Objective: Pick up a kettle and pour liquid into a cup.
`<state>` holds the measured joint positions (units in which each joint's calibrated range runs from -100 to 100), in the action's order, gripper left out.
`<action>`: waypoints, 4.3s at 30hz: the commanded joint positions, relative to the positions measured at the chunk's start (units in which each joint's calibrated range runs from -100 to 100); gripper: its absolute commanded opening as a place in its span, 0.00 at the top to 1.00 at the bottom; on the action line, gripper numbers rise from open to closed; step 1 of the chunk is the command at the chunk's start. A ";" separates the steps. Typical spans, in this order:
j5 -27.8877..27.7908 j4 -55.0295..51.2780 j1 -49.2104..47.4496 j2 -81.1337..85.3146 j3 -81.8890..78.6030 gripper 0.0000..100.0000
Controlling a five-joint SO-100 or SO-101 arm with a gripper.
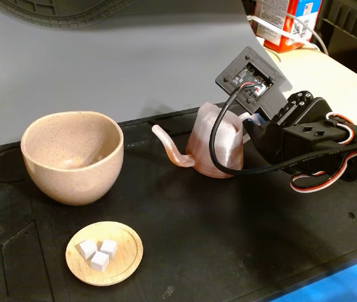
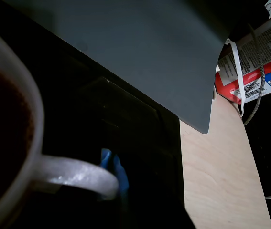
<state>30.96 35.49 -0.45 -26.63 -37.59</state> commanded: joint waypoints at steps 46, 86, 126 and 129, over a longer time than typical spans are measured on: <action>2.18 -28.79 -7.27 19.89 17.35 0.99; -12.46 -35.36 -7.27 14.77 31.87 0.99; 8.79 -21.27 1.18 19.29 -3.34 0.99; 8.74 -20.40 1.18 17.75 -2.61 0.99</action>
<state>39.81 13.70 0.45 -9.33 -41.09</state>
